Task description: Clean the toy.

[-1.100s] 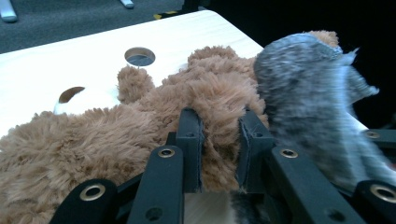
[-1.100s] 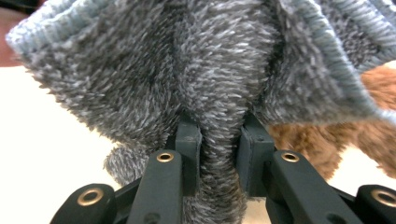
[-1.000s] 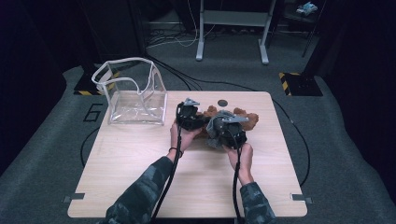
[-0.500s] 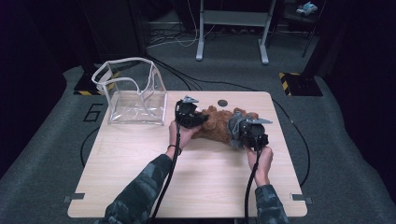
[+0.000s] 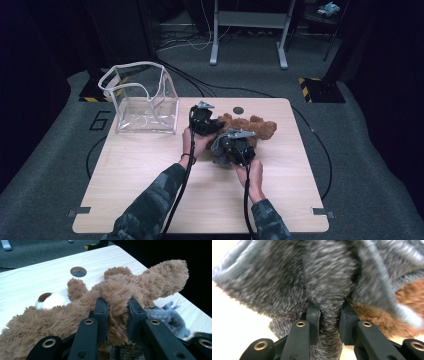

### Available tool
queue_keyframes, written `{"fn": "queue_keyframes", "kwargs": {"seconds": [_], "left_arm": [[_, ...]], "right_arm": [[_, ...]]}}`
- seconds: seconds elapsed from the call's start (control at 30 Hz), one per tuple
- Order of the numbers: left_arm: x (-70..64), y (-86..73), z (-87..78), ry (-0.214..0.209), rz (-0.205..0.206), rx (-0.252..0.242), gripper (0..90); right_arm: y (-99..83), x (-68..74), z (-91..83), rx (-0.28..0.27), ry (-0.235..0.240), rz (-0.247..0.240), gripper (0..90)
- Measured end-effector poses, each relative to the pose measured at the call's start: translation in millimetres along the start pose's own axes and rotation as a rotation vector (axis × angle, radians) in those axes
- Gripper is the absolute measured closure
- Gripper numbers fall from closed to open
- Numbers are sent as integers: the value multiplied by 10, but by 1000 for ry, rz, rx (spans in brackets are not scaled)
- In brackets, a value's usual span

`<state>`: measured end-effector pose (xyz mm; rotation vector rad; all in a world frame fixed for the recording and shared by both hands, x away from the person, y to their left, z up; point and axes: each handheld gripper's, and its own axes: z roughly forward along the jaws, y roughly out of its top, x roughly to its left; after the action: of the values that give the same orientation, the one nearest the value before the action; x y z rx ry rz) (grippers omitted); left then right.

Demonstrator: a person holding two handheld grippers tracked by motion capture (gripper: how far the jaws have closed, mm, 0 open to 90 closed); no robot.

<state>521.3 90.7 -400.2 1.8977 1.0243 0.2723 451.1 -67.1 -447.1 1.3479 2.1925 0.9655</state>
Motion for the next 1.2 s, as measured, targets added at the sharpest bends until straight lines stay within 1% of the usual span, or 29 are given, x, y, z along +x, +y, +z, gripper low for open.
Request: {"fn": "queue_keyframes", "kwargs": {"seconds": [0.03, 0.07, 0.1, 0.13, 0.17, 0.2, 0.27, 0.4, 0.43, 0.5, 0.53, 0.6, 0.63, 0.67, 0.7, 0.73, 0.77, 0.8, 0.83, 0.87, 0.9, 0.97, 1.0, 1.03, 1.07, 1.1, 1.13, 1.17, 1.2], "left_arm": [[5, 2, -3, -1, 3, 2, 738], [9, 3, -5, -2, 4, 3, 738], [9, 3, -5, -2, 4, 3, 738], [18, 4, -9, -3, 7, 6, 738], [25, 5, -12, -4, 0, 5, 738], [31, 4, -15, -3, 2, 4, 737], [39, 5, -18, -3, 0, 2, 737], [31, 10, -10, -3, 4, 2, 737], [30, 11, -8, -1, 8, 2, 737], [26, 15, -4, -2, 7, 3, 737], [24, 19, -3, -1, 5, 4, 736], [18, 28, 2, 1, 11, 4, 736], [10, 33, 3, 1, 10, 7, 735], [6, 34, 5, 1, 9, 6, 735], [5, 36, 7, 0, 11, 7, 734], [-1, 35, 10, 1, 10, 7, 733], [-2, 35, 13, 1, 10, 5, 733], [-3, 34, 15, 0, 11, 6, 733], [-4, 35, 17, 0, 15, 7, 733], [-8, 34, 18, -1, 16, 9, 732], [-14, 34, 20, -1, 14, 7, 732], [-19, 34, 19, -1, 17, 9, 731], [-19, 34, 19, -1, 16, 9, 730], [-18, 33, 19, -2, 17, 10, 729], [-16, 33, 16, -4, 17, 14, 727], [-15, 31, 16, -9, 15, 11, 725], [-7, 31, 12, -12, 19, 14, 723], [-5, 29, 13, -16, 17, 13, 722], [-1, 29, 11, -17, 22, 15, 721]], "right_arm": [[0, -25, 22, 0, -8, -6, 734], [-12, -73, 36, 3, -12, 9, 734], [-12, -73, 36, 3, -12, 9, 734], [-21, -103, 32, 9, -17, 23, 734], [-66, -226, 5, 17, -50, 54, 735], [-86, -287, -3, 13, -53, 59, 736], [-148, -438, -38, 18, -99, 89, 737], [-300, -802, -79, 33, -176, 178, 737], [-321, -843, -86, 40, -186, 194, 737], [-369, -920, -106, 47, -213, 203, 737], [-381, -935, -121, 46, -213, 209, 737], [-387, -894, -150, 40, -206, 193, 738], [-382, -845, -164, 35, -198, 173, 738], [-374, -763, -178, 30, -179, 153, 738], [-367, -703, -187, 32, -151, 141, 738], [-359, -616, -192, 21, -113, 113, 738], [-342, -493, -181, 16, -75, 73, 737], [-325, -416, -175, 16, -56, 50, 737], [-300, -323, -164, 10, -25, 26, 737], [-269, -235, -146, 10, -7, 16, 737], [-236, -168, -123, 13, 1, -14, 737], [-167, -84, -64, 17, 7, -24, 737], [-137, -81, -26, 17, -2, -33, 737], [-115, -93, 2, 19, -7, -28, 737], [-101, -119, 28, 22, -10, -13, 737], [-97, -151, 45, 30, -23, -5, 737], [-104, -184, 54, 39, -42, 15, 738], [-120, -242, 64, 42, -52, 20, 738], [-143, -298, 62, 49, -65, 42, 738]]}}
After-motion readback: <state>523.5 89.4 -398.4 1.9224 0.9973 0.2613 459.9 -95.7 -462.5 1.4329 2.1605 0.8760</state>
